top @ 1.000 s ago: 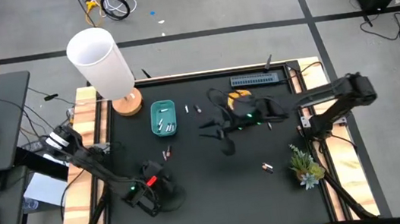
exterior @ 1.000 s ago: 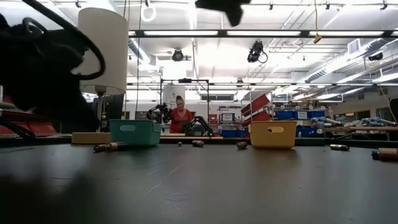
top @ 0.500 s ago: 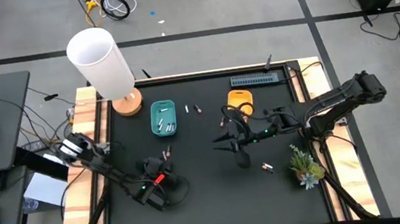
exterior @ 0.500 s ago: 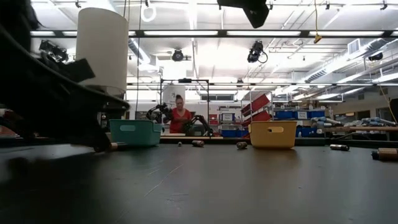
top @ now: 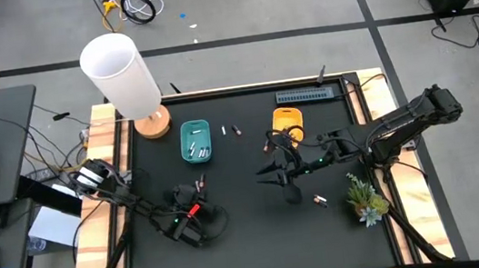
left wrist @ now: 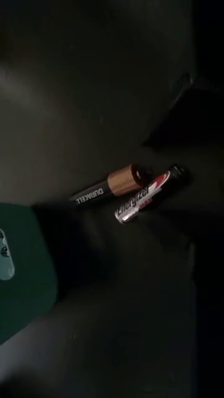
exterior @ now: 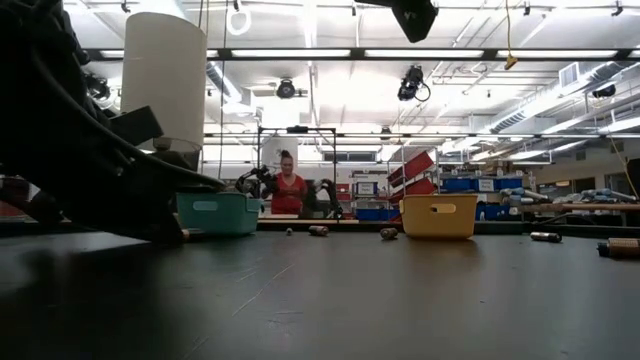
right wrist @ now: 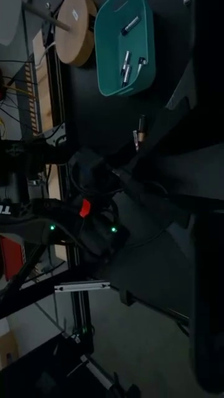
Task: Sort batteries
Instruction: Put the silver battery into the blue bin
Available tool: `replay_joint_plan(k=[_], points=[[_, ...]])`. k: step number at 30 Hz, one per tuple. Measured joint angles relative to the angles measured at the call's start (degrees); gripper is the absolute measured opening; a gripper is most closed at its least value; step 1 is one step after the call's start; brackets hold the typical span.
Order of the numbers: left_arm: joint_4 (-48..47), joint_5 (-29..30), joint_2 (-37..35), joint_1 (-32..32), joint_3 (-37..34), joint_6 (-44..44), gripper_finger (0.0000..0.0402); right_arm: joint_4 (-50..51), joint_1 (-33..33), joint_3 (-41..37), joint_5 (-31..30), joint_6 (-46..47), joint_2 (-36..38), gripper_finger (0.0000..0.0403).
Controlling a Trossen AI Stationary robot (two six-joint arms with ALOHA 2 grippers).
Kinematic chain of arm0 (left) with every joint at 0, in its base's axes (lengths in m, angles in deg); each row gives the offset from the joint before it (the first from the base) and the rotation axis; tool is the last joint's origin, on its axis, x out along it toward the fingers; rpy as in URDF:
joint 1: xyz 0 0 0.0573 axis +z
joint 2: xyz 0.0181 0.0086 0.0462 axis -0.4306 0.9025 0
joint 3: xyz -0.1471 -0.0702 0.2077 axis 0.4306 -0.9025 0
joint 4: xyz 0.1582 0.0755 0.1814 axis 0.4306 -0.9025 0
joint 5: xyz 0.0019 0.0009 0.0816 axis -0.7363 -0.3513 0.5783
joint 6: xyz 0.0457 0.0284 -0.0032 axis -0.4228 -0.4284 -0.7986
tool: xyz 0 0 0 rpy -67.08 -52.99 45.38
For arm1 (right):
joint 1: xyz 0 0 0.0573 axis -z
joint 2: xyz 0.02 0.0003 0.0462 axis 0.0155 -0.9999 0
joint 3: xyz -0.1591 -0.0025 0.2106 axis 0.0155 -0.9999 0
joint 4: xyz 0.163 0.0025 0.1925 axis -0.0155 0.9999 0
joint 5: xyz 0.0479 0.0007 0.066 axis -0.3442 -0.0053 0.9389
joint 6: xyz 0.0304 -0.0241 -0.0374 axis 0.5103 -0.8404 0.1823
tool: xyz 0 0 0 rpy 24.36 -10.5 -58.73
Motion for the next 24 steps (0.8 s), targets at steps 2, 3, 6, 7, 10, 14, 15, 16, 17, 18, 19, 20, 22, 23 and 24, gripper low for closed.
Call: replay_joint_plan(k=[2, 3, 6, 7, 10, 14, 15, 16, 17, 18, 19, 20, 22, 23, 24], points=[[0.08, -0.43, 0.00, 0.03, 0.02, 0.00, 0.0156, 0.01, 0.01, 0.00, 0.00, 0.05, 0.00, 0.0113], [0.06, -0.71, 0.00, 0.05, 0.02, 0.00, 0.0139, 0.01, 0.02, 0.00, 0.00, 0.06, 0.00, 0.0113], [-0.07, -1.38, -0.02, 0.08, 0.00, -0.18, 0.0089, 0.01, -0.04, 0.00, 0.00, 0.08, 0.00, 0.0113], [-0.12, -1.62, -0.03, 0.09, -0.01, -0.40, 0.0072, 0.01, -0.10, 0.00, 0.00, 0.08, 0.00, 0.0113], [-0.22, -1.88, -0.09, -0.15, -0.22, -0.53, 0.0040, 0.01, -0.52, 0.00, 0.00, 0.12, 0.00, 0.0113], [-0.18, -2.01, -0.04, -0.31, -0.26, -0.56, 0.0040, 0.03, -1.10, 0.00, 0.00, 0.12, 0.00, 0.0113], [-0.18, -2.00, -0.04, -0.31, -0.24, -0.55, 0.0040, 0.03, -1.14, 0.00, 0.00, 0.10, 0.00, 0.0113], [-0.20, -2.02, -0.18, -0.31, -0.21, -0.55, 0.0040, 0.05, -1.16, 0.00, 0.00, 0.12, 0.00, 0.0113], [-0.26, -2.05, -0.35, -0.31, -0.13, -0.55, 0.0040, 0.13, -1.16, 0.00, 0.00, 0.18, 0.00, 0.0113], [-0.40, -2.25, -0.51, -0.31, 0.09, -0.55, 0.0040, 0.30, -1.16, 0.00, 0.00, 0.48, 0.00, 0.0113], [-0.50, -2.44, -0.69, -0.31, 0.29, -0.55, 0.0040, 0.49, -1.16, 0.00, 0.00, 0.82, 0.00, 0.0113], [-0.50, -2.44, -0.86, -0.37, 0.45, -0.61, 0.0040, 0.58, -1.16, 0.00, 0.00, 0.93, 0.00, 0.0113], [-0.84, -2.55, -1.38, -0.64, 0.80, -0.71, 0.0040, 0.62, -1.16, 0.00, -0.04, 0.93, 0.00, 0.0113], [-0.98, -2.76, -1.65, -0.79, 1.00, -0.86, 0.0040, 0.66, -1.15, 0.00, -0.39, 0.93, 0.10, 0.0113], [-0.99, -2.89, -2.06, -0.98, 1.09, -1.23, 0.0040, 0.97, -1.14, 0.00, -0.85, 0.91, 0.33, 0.0113]])
